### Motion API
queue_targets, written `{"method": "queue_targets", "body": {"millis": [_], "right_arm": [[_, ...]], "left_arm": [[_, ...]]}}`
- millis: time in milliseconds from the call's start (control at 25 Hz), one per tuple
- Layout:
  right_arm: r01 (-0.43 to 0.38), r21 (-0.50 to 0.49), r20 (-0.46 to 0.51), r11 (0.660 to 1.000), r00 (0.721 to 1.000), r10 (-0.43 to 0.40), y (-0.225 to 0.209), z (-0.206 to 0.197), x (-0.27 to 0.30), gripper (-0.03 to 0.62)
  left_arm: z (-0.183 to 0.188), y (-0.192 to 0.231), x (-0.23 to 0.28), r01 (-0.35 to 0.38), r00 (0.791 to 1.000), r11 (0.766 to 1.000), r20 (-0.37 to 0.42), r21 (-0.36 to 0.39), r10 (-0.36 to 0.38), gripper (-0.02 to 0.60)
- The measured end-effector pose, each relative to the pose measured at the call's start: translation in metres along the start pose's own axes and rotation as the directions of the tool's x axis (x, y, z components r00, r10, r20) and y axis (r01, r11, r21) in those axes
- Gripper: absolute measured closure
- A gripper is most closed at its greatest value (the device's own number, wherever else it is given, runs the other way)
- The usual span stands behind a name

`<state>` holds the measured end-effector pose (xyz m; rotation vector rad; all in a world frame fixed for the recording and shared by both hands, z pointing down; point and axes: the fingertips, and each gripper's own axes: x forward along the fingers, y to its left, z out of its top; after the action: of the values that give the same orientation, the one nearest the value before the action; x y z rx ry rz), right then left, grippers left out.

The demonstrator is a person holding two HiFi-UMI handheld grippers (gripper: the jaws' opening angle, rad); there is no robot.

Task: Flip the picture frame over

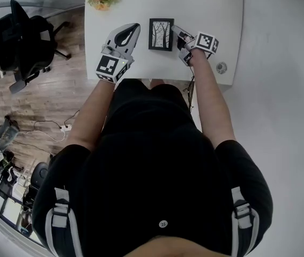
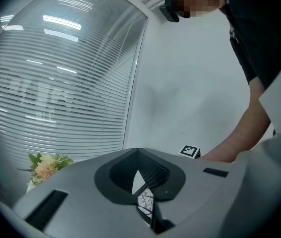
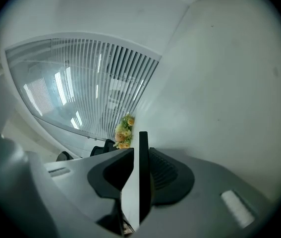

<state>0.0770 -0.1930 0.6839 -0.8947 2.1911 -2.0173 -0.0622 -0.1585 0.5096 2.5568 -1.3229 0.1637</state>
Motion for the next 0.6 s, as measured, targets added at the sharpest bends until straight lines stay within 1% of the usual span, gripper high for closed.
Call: {"method": "queue_targets", "body": {"millis": [120,280,480,600], "right_arm": [[0.006,-0.011,-0.011,1.000,1.000,-0.007,-0.002,-0.001,0.000,0.503],[0.018,-0.020,-0.021,1.000,1.000,-0.019,-0.005,-0.001,0.000,0.502],[0.049,-0.024,-0.033,0.999,0.998,-0.050,-0.015,0.001,0.000,0.494],[0.079,-0.069,-0.050,0.995,0.995,-0.082,-0.021,0.004,-0.003,0.494]], "left_arm": [[-0.001,-0.001,-0.001,-0.012,1.000,1.000,-0.006,0.001,0.012,0.577],[0.006,-0.002,-0.003,-0.025,1.000,1.000,0.016,0.008,0.025,0.577],[0.008,-0.003,-0.008,-0.045,0.999,0.999,0.016,0.011,0.045,0.577],[0.008,-0.007,-0.007,-0.056,0.998,0.998,0.018,0.016,0.056,0.577]]}}
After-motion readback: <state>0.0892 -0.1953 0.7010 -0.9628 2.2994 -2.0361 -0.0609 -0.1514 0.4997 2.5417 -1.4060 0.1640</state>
